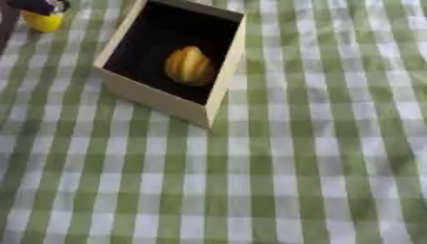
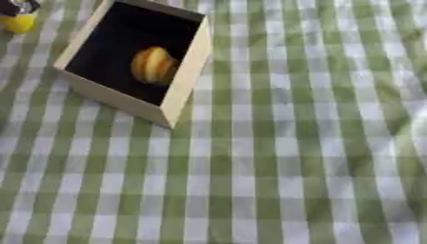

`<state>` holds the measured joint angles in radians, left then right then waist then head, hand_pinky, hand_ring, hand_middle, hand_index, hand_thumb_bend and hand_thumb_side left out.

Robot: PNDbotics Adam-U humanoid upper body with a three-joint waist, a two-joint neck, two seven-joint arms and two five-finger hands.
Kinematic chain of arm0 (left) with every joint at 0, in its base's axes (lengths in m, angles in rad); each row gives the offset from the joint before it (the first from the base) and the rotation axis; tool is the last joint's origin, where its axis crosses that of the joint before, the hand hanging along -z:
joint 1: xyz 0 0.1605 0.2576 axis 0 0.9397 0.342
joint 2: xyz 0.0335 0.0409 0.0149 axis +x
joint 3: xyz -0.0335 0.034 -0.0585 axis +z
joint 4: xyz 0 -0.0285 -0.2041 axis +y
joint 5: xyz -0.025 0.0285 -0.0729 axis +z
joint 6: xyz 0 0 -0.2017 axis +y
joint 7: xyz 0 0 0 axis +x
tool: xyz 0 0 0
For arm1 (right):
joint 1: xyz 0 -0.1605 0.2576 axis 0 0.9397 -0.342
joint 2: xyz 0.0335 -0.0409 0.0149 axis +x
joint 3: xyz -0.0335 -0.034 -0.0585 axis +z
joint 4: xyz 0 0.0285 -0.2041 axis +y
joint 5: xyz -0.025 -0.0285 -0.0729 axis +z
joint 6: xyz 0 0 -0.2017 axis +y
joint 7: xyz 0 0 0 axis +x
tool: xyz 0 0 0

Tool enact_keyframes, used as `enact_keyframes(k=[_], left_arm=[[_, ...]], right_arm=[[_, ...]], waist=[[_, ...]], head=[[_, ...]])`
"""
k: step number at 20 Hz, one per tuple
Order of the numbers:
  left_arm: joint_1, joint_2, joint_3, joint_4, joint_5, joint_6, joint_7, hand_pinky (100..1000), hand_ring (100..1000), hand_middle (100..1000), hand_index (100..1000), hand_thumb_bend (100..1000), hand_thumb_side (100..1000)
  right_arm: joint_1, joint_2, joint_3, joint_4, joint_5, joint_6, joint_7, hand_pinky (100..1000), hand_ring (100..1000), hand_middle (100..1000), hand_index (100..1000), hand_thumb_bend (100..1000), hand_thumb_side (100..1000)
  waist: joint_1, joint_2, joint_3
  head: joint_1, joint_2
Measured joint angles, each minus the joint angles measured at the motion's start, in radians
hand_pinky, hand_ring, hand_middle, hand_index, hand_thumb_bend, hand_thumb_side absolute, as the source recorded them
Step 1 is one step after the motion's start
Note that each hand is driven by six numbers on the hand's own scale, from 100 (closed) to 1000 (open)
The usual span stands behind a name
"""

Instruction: Pick up objects on the table and place them in the box.

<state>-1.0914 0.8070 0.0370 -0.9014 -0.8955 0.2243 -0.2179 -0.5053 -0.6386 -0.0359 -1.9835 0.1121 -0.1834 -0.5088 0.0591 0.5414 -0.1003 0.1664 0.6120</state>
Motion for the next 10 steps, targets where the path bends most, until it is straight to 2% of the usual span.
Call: enact_keyframes(k=[4, 10], left_arm=[[0.0, 0.018, 0.005, -0.004, 0.02, 0.008, 0.006, 830, 894, 836, 925, 488, 378], [0.001, 0.024, 0.008, 0.01, 0.023, 0.026, -0.015, 818, 890, 824, 912, 450, 360]], right_arm=[[-0.005, -0.001, 0.0, 0.0, -0.006, 0.0, 0.0, 882, 820, 749, 774, 109, 921], [-0.005, -0.008, 0.0, 0.0, -0.014, -0.001, -0.001, 882, 818, 747, 773, 108, 921]], waist=[[0.0, 0.019, 0.002], [-0.003, 0.032, 0.002]], head=[[0.012, -0.008], [0.064, -0.011]])
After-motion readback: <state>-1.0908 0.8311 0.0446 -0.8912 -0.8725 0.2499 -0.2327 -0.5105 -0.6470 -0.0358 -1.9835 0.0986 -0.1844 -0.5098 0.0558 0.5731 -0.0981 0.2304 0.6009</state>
